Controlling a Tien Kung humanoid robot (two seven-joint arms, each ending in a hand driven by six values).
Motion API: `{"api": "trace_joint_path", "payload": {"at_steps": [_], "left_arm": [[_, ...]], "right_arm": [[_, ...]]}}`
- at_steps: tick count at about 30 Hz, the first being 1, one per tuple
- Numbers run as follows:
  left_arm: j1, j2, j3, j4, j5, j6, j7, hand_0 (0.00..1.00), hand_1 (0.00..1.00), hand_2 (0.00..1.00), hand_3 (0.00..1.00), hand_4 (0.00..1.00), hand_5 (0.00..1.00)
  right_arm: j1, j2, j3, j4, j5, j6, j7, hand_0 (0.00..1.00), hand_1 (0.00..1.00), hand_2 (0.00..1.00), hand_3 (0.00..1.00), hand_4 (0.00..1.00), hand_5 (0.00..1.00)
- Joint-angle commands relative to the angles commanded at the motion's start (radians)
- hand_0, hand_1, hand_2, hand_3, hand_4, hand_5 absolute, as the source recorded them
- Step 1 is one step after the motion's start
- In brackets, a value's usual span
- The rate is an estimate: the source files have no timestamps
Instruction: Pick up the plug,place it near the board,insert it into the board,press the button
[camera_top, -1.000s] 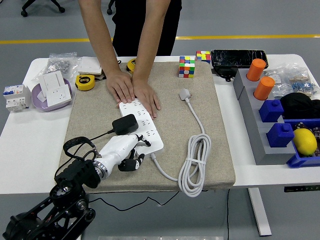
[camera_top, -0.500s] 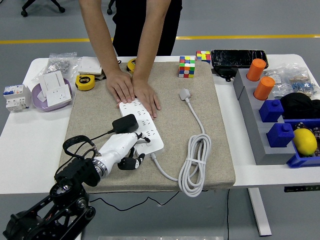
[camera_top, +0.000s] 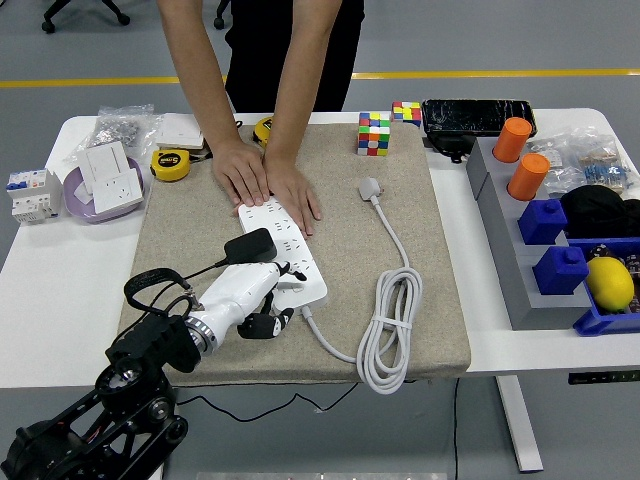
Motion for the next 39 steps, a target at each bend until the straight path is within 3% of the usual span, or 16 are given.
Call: {"api": "trace_joint_path", "payload": {"at_steps": [7,20,26,31,32,34,36,39], "left_arm": [[0.002,0.0,-0.002,0.029,0.0,-0.003,0.001,0.169,0.023,0.145,0.743,0.621,0.002],[0.006,0.003,-0.001,0.051,0.0,-0.06,0.035,0.17,0.024,0.145,0.729,0.618,0.002],[0.01,0.005,-0.003,0.03,0.0,-0.026,0.02,0.169,0.023,0.144,0.705,0.619,0.002],[0.009,0.01,-0.011,-0.011,0.0,-0.039,0.024,0.169,0.023,0.144,0.705,0.619,0.002],[0.009,0.011,-0.012,-0.02,0.0,-0.039,0.023,0.169,0.024,0.144,0.657,0.612,0.002],[0.008,0.011,-0.017,-0.049,0.0,-0.035,0.02,0.169,0.024,0.144,0.657,0.612,0.002],[0.002,0.011,-0.026,-0.07,0.0,-0.022,0.011,0.169,0.024,0.144,0.657,0.612,0.002],[-0.01,0.007,-0.047,-0.073,0.0,0.035,-0.026,0.194,0.037,0.149,0.64,0.612,0.002]], "right_arm": [[0.0,0.0,0.0,0.0,0.0,0.0,0.0,0.881,0.73,0.718,0.721,0.998,0.677],[-0.002,-0.001,-0.003,0.0,0.0,0.0,0.0,0.881,0.73,0.719,0.721,0.998,0.679],[-0.003,-0.001,-0.006,0.0,0.002,0.0,-0.001,0.881,0.729,0.719,0.72,0.998,0.679],[-0.002,-0.001,-0.008,0.0,0.004,-0.001,-0.001,0.881,0.729,0.719,0.72,0.998,0.679],[-0.002,-0.001,-0.008,0.0,0.005,-0.001,-0.001,0.88,0.729,0.719,0.72,0.998,0.679],[-0.001,-0.001,-0.008,0.0,0.005,-0.001,-0.001,0.88,0.729,0.719,0.72,0.998,0.679],[-0.002,-0.001,-0.007,0.0,0.005,-0.001,-0.002,0.88,0.729,0.719,0.72,0.998,0.679],[-0.002,0.0,-0.009,0.0,0.007,-0.001,-0.002,0.88,0.73,0.719,0.72,0.998,0.679]]}}
